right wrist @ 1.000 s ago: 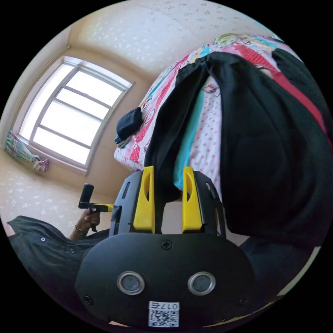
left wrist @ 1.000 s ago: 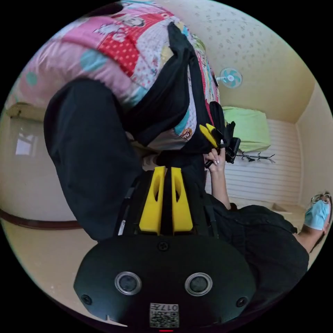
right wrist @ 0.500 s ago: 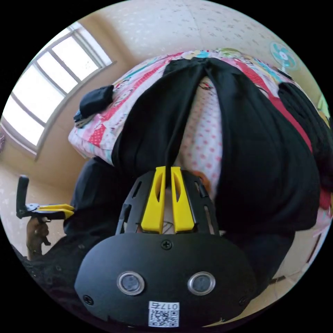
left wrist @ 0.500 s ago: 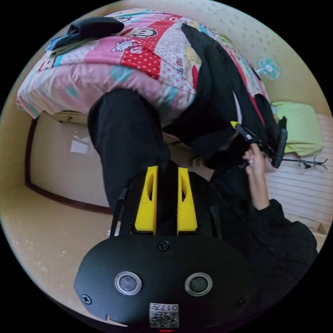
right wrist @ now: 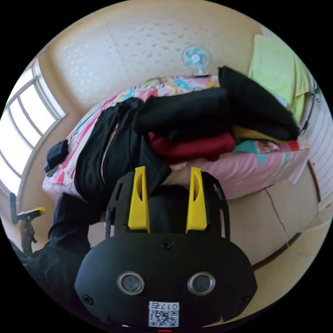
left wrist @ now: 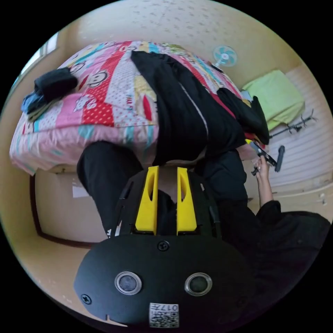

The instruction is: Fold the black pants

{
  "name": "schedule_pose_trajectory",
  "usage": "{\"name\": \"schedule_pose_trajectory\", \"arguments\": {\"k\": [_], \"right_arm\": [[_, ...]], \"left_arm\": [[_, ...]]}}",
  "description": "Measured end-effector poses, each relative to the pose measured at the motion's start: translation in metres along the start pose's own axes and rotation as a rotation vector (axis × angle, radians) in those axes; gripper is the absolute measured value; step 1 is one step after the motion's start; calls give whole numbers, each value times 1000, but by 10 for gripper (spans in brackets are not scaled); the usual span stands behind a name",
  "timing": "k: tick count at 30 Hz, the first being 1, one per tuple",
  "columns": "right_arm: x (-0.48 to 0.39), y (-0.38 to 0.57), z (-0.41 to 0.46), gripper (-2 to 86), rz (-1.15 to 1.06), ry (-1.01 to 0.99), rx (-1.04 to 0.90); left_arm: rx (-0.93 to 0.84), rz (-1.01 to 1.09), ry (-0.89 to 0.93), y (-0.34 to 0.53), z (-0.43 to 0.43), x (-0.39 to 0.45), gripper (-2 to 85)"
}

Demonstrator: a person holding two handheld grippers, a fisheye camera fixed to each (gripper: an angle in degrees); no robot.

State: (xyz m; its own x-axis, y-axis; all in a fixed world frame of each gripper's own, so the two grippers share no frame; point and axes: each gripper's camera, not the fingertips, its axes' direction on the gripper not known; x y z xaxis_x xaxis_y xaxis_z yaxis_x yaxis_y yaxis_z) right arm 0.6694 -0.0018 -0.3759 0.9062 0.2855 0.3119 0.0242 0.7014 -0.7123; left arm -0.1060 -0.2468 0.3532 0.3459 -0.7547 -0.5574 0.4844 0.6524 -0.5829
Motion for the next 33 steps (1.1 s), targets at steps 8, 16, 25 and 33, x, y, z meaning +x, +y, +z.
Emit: {"name": "schedule_pose_trajectory", "arguments": {"k": [8, 16, 25, 33], "right_arm": [[-61, 29, -45, 33, -173, -435, 157], [-237, 48, -11, 32, -735, -444, -85], [-229, -98, 61, 101, -878, -476, -412], [-128, -430, 328, 151, -168, -217, -264]], "left_arm": [[82, 265, 207, -59, -1, 61, 121], [-93, 153, 520, -161, 74, 32, 133], [-34, 129, 621, -134, 126, -18, 14], [61, 213, 700, -110, 120, -38, 10]]}}
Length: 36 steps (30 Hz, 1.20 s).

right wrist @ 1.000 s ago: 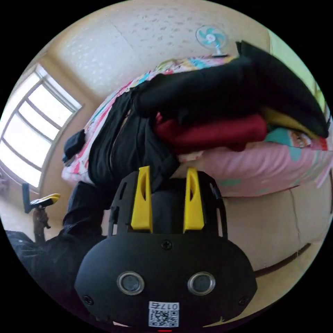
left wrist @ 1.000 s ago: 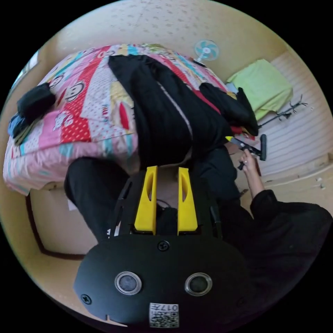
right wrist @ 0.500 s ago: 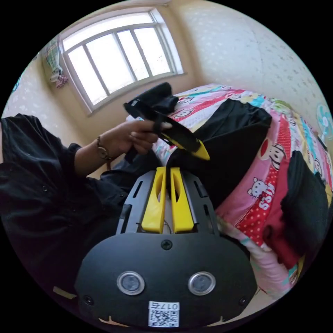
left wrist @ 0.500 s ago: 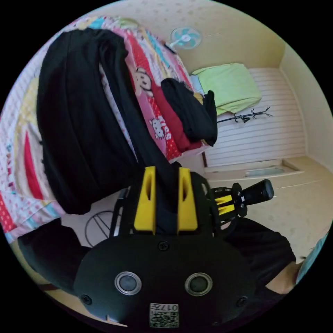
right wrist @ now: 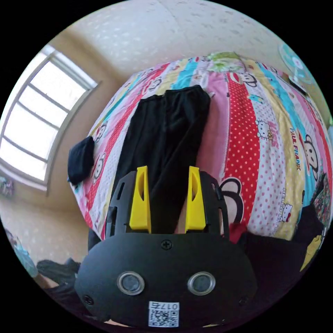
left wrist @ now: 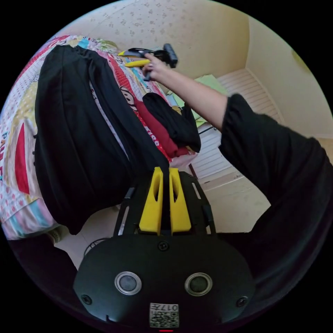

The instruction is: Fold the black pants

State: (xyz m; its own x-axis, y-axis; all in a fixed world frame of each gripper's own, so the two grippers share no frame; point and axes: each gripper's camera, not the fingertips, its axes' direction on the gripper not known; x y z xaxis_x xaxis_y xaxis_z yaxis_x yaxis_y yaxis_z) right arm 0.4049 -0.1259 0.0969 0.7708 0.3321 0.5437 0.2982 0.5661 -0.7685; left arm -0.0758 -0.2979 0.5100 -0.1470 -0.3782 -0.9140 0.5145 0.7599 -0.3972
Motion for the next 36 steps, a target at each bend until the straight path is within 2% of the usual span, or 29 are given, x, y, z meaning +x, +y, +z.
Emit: {"name": "schedule_pose_trajectory", "arguments": {"k": [3, 7, 9, 11, 14, 17, 21, 23, 26, 29, 31, 34, 36], "right_arm": [[48, -44, 43, 150, 143, 2, 122], [81, -75, 86, 126, 212, 15, 143], [99, -84, 92, 63, 267, 43, 180], [105, -86, 90, 34, 272, 24, 211], [91, -86, 81, 20, 183, -115, 271], [60, -83, 80, 14, 66, -377, 341], [7, -65, 129, 13, -32, -703, 304], [-14, -46, 157, 14, -37, -741, 252], [-30, -5, 189, 17, -4, -696, 166], [-28, 44, 182, 21, -92, -791, 107], [-25, 81, 163, 33, -149, -759, 37], [-13, 170, 119, 86, -259, -505, -92], [4, 261, 86, 115, -323, -256, -127]], "left_arm": [[12, -13, 50, 4, -6, -18, 10], [18, -5, 126, 7, -13, -43, 10], [6, -6, 153, 7, -14, -52, 10], [9, -42, 189, 11, -19, -65, 10], [31, -108, 243, 14, -28, -82, 8], [23, -141, 246, 18, -32, -86, 8], [37, -186, 207, 30, -35, -81, 9], [16, -220, 130, 39, -35, -77, 11], [-25, -260, -3, 54, -33, -75, 15], [-39, -297, -61, 70, -33, -70, 26], [-36, -302, -121, 74, -36, -65, 47], [-52, -295, -245, 67, -42, -63, 105], [-14, -301, -301, 59, -50, -66, 124]]}}
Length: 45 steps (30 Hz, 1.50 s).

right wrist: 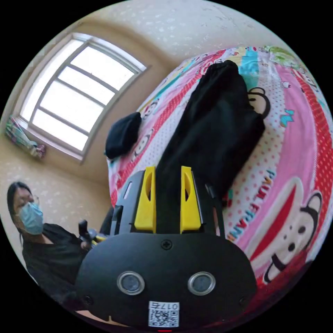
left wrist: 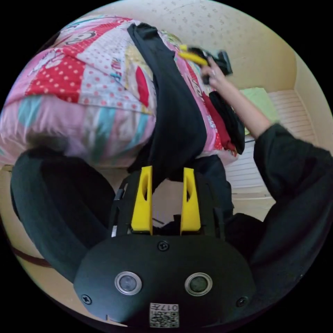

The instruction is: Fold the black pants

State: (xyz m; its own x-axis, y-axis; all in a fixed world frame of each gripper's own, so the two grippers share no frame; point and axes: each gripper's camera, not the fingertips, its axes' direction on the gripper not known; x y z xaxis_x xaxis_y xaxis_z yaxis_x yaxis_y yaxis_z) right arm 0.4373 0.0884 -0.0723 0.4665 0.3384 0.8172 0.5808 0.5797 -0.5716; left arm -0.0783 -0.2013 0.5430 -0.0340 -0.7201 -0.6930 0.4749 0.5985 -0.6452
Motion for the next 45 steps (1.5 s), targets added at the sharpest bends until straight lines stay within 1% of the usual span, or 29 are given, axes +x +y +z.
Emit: {"name": "schedule_pose_trajectory", "arguments": {"k": [1, 2, 3, 4, 5, 6, 8, 9, 11, 14, 15, 17, 18, 19, 20, 21, 22, 23, 24, 25, 29, 31, 33, 34, 36, 37, 39, 42, 45], "right_arm": [[-5, 25, -2, 120, -7, 67, -14], [-14, 76, -3, 129, -10, 182, -27], [-19, 124, 2, 137, -1, 224, -44], [-22, 147, 6, 138, 6, 217, -50], [-25, 191, 17, 141, 27, 157, -55], [-31, 233, 27, 143, 43, 78, -17], [-49, 290, 31, 128, 34, 12, 144], [-57, 315, 44, 105, 65, -7, 148], [-70, 340, 64, 68, 82, 12, 141], [-84, 352, 66, 46, 98, 6, 103], [-97, 359, 59, 44, 71, -10, 100], [-121, 381, 51, 42, -8, 17, 110], [-127, 394, 57, 42, -16, 25, 52], [-125, 400, 62, 43, 3, 17, 14], [-118, 410, 73, 45, 61, 8, -51], [-110, 416, 78, 48, 96, 14, -75], [-108, 417, 77, 53, 103, 25, -66], [-104, 411, 69, 63, 99, 46, -24], [-102, 395, 59, 78, 80, 74, 25], [-102, 383, 56, 85, 66, 95, 46], [-112, 250, 68, 110, -88, 236, 108], [-119, 181, 87, 111, -176, 273, 155], [-117, 83, 122, 109, -206, 322, 220], [-115, 58, 131, 108, -197, 320, 240], [-98, -37, 173, 109, -147, 244, 310], [-92, -60, 186, 111, -123, 236, 304], [-66, -130, 242, 116, 11, 267, 233], [-36, -165, 295, 79, 143, 361, 169], [-32, -166, 307, 42, 148, 391, 220]], "left_arm": [[51, 10, -8, -8, -5, -2, 127], [78, 30, -10, -20, -5, -3, 128], [83, 47, -11, -28, -4, -3, 128], [86, 81, -24, -43, 3, -1, 128], [66, 100, -39, -57, 15, 0, 131], [51, 104, -44, -63, 22, 1, 133], [62, 81, -149, -72, 42, 14, 126], [63, 81, -176, -71, 43, 20, 121], [42, 145, -222, -62, 50, 47, 49], [6, 194, -167, -44, 49, 60, 32], [-4, 202, -136, -39, 45, 61, 30], [-1, 229, 7, -12, 25, 55, 29], [-26, 225, 30, -6, 25, 52, 31], [-123, 187, 72, 3, 33, 44, 34], [-228, 150, 75, 9, 44, 37, 39], [-258, 143, 60, 12, 47, 34, 47], [-251, 129, -1, 16, 45, 29, 63], [-195, 117, -53, 16, 35, 26, 70], [-159, 112, -67, 14, 28, 25, 73], [-83, 110, -65, 8, 15, 23, 79], [161, 143, 29, -26, -6, 28, 85], [203, 176, 2, -38, -1, 36, 88], [216, 191, -65, -47, 11, 43, 92], [199, 183, -103, -51, 23, 46, 96], [160, 174, -95, -52, 41, 50, 104], [149, 172, -70, -50, 52, 54, 107], [179, 148, -85, -43, 55, 60, 106], [156, 149, -123, -36, 53, 67, 97], [130, 120, -61, -29, 51, 58, 80]]}}
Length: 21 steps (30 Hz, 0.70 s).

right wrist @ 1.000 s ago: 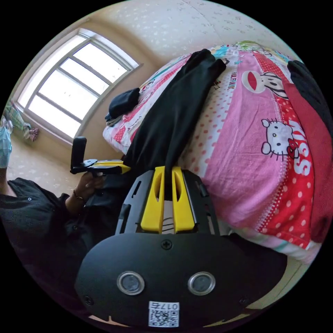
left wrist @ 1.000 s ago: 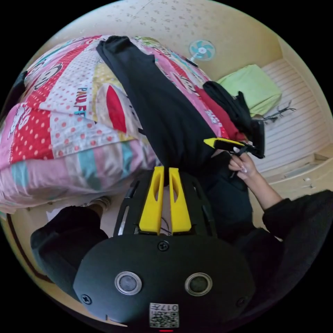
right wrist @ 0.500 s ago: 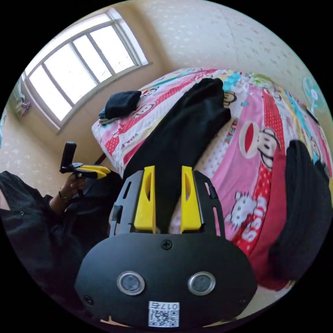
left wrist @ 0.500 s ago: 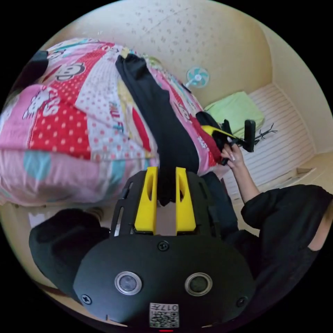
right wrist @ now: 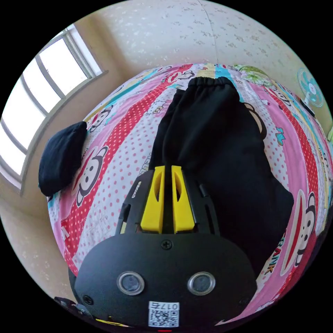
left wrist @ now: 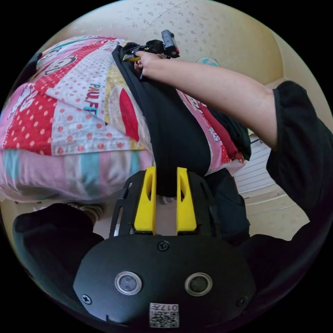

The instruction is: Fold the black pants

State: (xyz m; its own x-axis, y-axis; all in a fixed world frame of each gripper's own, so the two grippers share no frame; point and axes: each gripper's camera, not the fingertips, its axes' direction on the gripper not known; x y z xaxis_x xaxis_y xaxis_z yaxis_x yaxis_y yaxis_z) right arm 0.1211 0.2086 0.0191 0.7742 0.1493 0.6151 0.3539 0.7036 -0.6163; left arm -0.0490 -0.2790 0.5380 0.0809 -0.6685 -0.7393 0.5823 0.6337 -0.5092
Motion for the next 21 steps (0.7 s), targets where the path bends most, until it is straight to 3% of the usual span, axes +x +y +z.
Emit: {"name": "schedule_pose_trajectory", "arguments": {"k": [6, 11, 13, 18, 21], "right_arm": [[-28, -7, -45, 30, -95, -111, 152], [-47, -31, -17, 46, -141, -51, -43], [-43, -33, -38, 63, -133, -61, -7], [8, 11, -159, 104, -135, -209, 111], [65, 51, -191, 137, -69, -204, 6]], "left_arm": [[-43, -56, 14, 16, -9, -8, 19], [-113, -54, -23, 21, -9, -4, 26], [-118, -58, -8, 21, -15, -6, 42], [70, -64, 112, 24, -64, -24, 84], [172, -80, 139, 7, -96, -45, 85]]}}
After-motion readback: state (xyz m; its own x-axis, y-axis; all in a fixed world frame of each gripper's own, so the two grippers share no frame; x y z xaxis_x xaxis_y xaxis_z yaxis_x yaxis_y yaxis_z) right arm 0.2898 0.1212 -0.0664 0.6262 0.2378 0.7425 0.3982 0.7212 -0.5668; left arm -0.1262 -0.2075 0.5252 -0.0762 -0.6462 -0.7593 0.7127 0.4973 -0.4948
